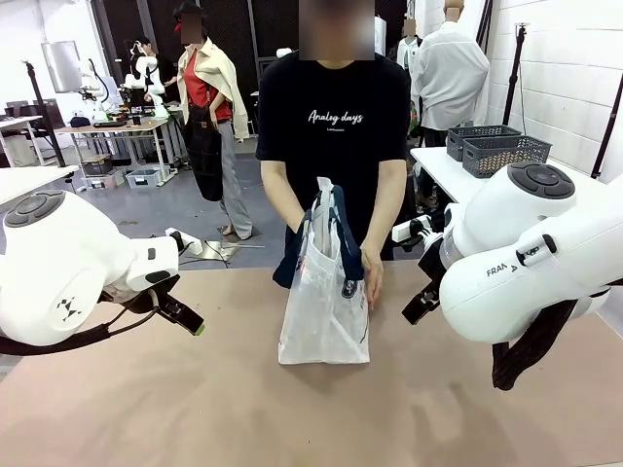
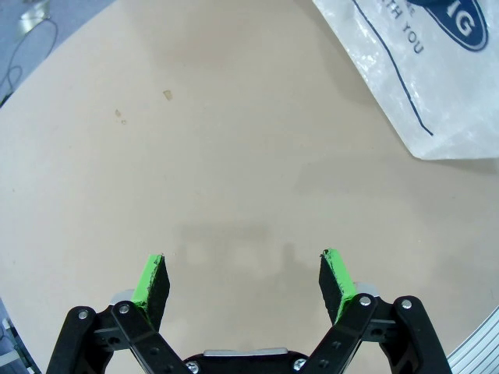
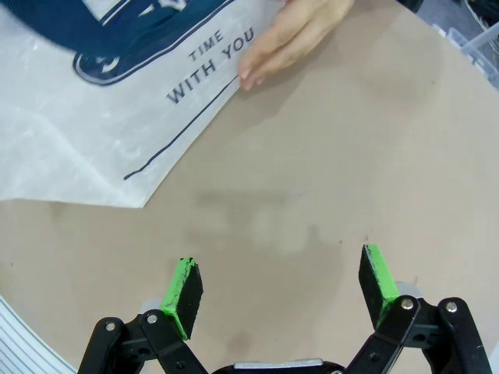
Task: Transfer purchased items from the store into the shopping bag.
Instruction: Open the Reusable shopping bag in the center of the table.
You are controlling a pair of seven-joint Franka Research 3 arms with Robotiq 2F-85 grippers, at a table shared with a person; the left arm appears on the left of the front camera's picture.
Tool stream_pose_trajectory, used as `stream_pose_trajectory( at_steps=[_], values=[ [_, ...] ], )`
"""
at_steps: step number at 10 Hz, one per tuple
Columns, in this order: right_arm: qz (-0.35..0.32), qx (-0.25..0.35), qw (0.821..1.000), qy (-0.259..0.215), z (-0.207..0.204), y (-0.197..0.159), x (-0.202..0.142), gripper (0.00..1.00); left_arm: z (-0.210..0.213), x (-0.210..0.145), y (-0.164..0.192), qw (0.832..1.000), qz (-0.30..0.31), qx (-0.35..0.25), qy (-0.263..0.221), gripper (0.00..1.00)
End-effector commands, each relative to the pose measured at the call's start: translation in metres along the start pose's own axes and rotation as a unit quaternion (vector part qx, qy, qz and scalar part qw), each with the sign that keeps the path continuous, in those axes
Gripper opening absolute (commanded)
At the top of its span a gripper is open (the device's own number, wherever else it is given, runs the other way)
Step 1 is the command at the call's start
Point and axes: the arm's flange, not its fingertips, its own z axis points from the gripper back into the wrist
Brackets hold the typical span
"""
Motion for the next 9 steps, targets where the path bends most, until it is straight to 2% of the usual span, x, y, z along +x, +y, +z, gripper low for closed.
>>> stream_pose_trajectory(
  at_steps=[1,4,7,9],
  values=[
    [0.000,0.000,1.000,0.000,0.000,0.000,0.000,1.00,0.000,0.000,0.000,1.000,0.000,0.000,0.000,1.00],
    [0.011,0.055,0.998,0.007,0.011,0.002,0.004,1.00,0.011,0.001,-0.003,0.999,0.002,-0.040,0.025,1.00],
    [0.008,0.093,0.996,-0.001,0.022,-0.003,0.010,1.00,0.028,0.008,-0.001,0.993,-0.006,-0.114,0.011,1.00],
    [0.004,0.118,0.993,0.010,0.040,-0.015,0.028,1.00,0.043,0.023,0.001,0.989,-0.005,-0.145,0.000,1.00]
  ],
)
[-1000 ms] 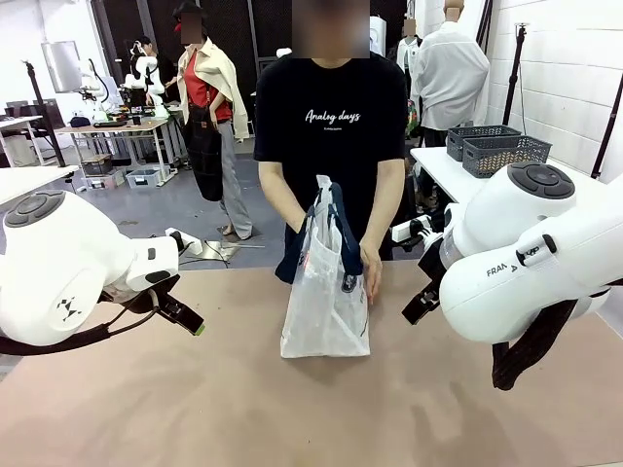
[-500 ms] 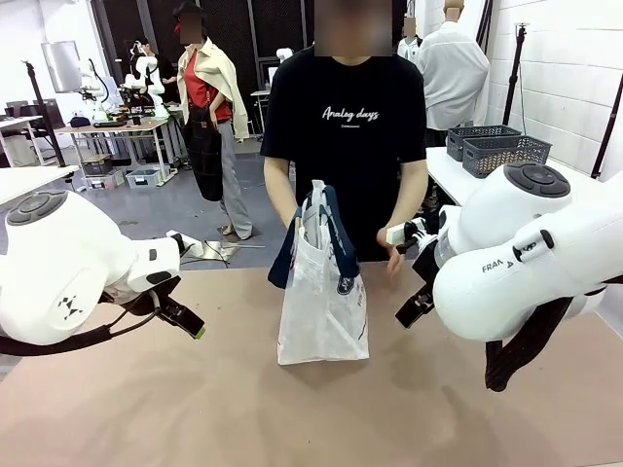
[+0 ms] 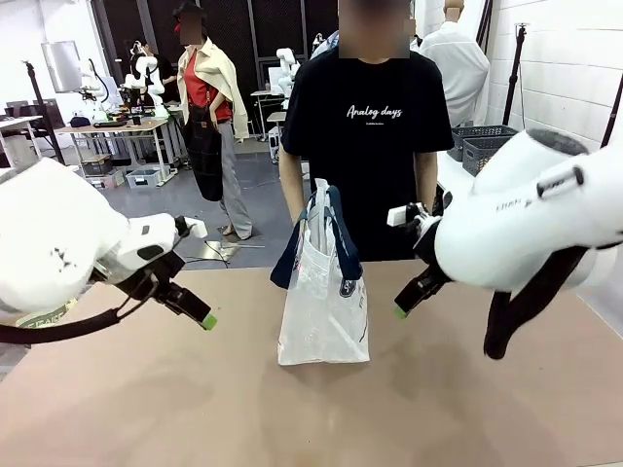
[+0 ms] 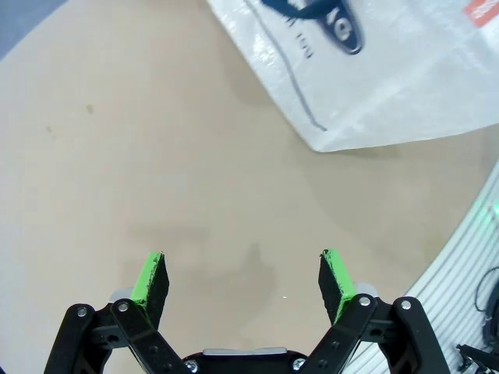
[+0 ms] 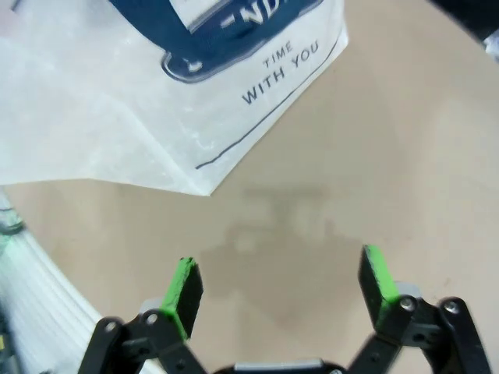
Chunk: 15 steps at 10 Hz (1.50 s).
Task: Transfer purchased items from the store into the shopping bag.
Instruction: Open the Reusable shopping bag in the center of the table.
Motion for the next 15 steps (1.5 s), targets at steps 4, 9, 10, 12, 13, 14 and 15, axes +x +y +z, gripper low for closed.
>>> stream_pose_trajectory(
  at_steps=[4,9,10,12,13,14,15],
  values=[
    [0.004,0.011,1.000,-0.001,0.054,-0.039,0.057,1.00,0.038,0.058,0.025,1.000,-0.004,-0.007,-0.026,1.00],
    [0.006,-0.019,0.999,-0.026,0.093,-0.057,0.134,1.00,0.066,0.134,0.024,0.998,-0.025,0.036,-0.055,1.00],
    [0.005,-0.027,0.999,-0.025,0.094,-0.057,0.142,1.00,0.067,0.143,0.023,0.997,-0.030,0.029,-0.057,1.00],
    [0.008,-0.013,0.999,-0.035,0.096,-0.051,0.122,1.00,0.065,0.122,0.024,0.997,-0.022,0.024,-0.063,1.00],
    [0.008,-0.013,0.999,-0.035,0.096,-0.051,0.122,1.00,0.065,0.122,0.024,0.997,-0.022,0.024,-0.063,1.00],
    [0.008,-0.013,0.999,-0.035,0.096,-0.051,0.122,1.00,0.065,0.122,0.024,0.997,-0.022,0.024,-0.063,1.00],
    [0.010,-0.019,0.999,-0.035,0.096,-0.052,0.131,1.00,0.063,0.130,0.023,0.997,-0.025,0.024,-0.062,1.00]
  ],
)
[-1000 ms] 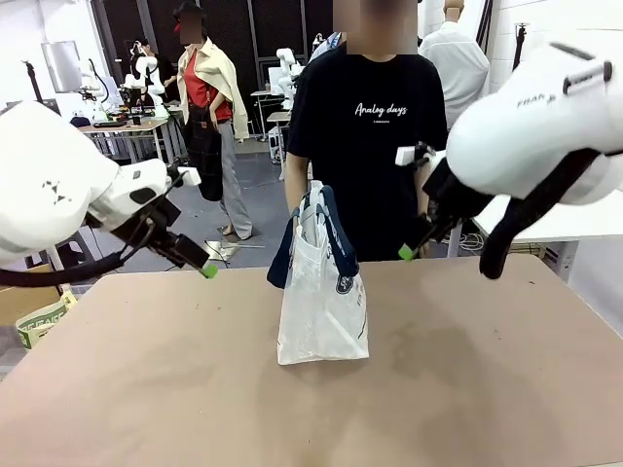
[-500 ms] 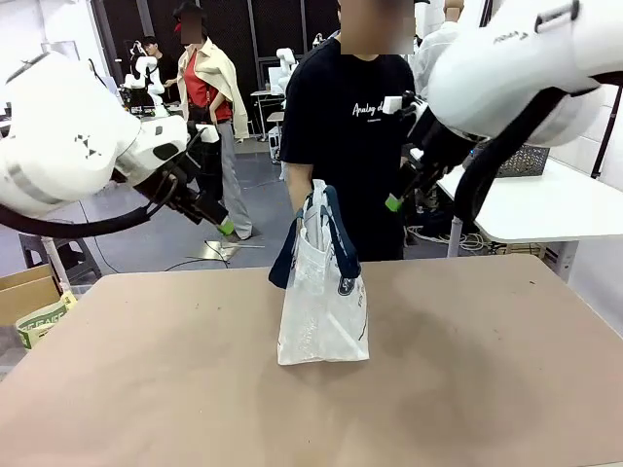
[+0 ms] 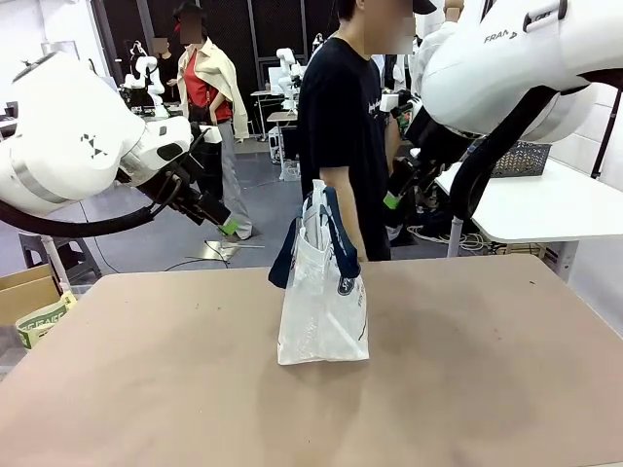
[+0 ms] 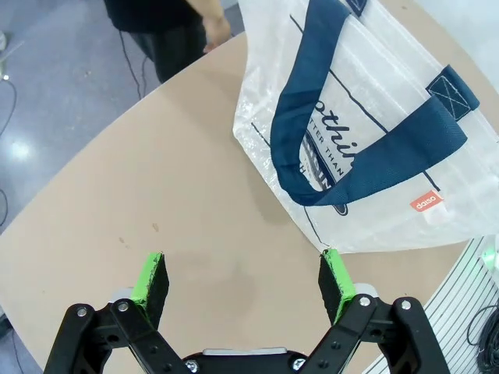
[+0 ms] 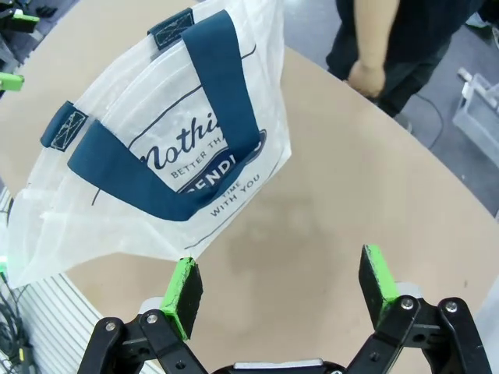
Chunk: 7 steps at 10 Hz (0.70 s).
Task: Transfer purchased items from the store into the shopping bag.
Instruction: Open the Reusable shopping bag in the center of the table.
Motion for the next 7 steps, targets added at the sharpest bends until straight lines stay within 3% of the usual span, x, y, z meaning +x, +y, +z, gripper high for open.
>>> stream_pose_trajectory(
  at_steps=[1,4,5,7],
  values=[
    [-0.039,-0.004,0.999,0.032,0.004,0.009,0.020,1.00,0.011,0.017,-0.012,0.999,0.038,0.020,0.015,1.00],
    [-0.095,-0.008,0.991,0.094,0.009,0.015,0.080,1.00,0.029,0.065,-0.040,0.989,0.107,0.081,0.062,1.00],
    [-0.133,-0.007,0.982,0.130,0.003,0.019,0.101,1.00,0.023,0.086,-0.047,0.984,0.129,0.080,0.089,1.00],
    [-0.134,-0.056,0.976,0.162,-0.011,0.024,0.131,1.00,0.010,0.116,-0.054,0.986,0.139,0.050,0.081,1.00]
  ],
)
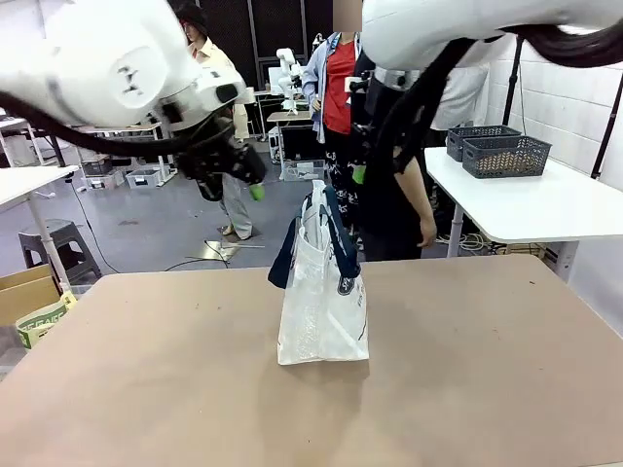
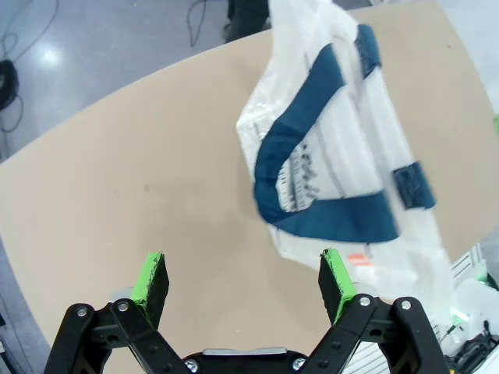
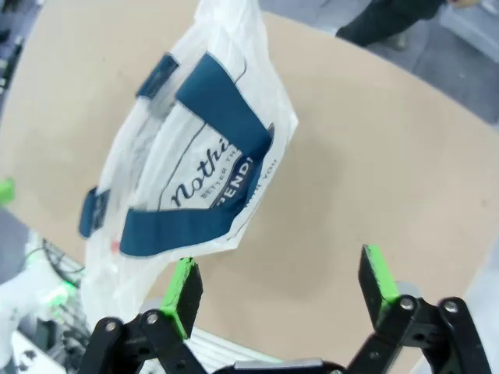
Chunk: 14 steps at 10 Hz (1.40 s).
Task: Transfer purchased items from the store into the shopping bag.
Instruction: Open the Reusable shopping bag in the center of the table.
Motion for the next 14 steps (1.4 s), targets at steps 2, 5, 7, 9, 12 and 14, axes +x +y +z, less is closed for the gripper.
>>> stream_pose_trajectory(
  at_steps=[2,5,7,9,12,14],
  values=[
    [0.013,0.017,1.000,-0.019,0.003,-0.007,-0.017,1.00,0.003,-0.016,0.013,1.000,-0.006,0.011,-0.010,1.00],
    [-0.044,0.018,0.999,-0.002,-0.006,0.005,0.007,1.00,-0.006,0.011,-0.008,1.000,0.019,-0.012,0.001,1.00],
    [-0.091,0.046,0.995,0.019,-0.023,0.007,0.023,1.00,-0.012,0.026,-0.019,0.995,0.085,-0.027,0.035,1.00],
    [-0.111,0.074,0.991,0.030,-0.038,0.003,0.040,1.00,-0.028,0.033,-0.023,0.991,0.102,-0.065,0.052,1.00],
    [-0.120,0.106,0.987,0.016,-0.049,-0.002,0.052,1.00,-0.049,0.039,-0.026,0.984,0.130,-0.112,0.042,1.00],
    [-0.114,0.086,0.989,0.022,-0.053,-0.001,0.046,1.00,-0.049,0.035,-0.026,0.987,0.117,-0.095,0.055,1.00]
  ],
)
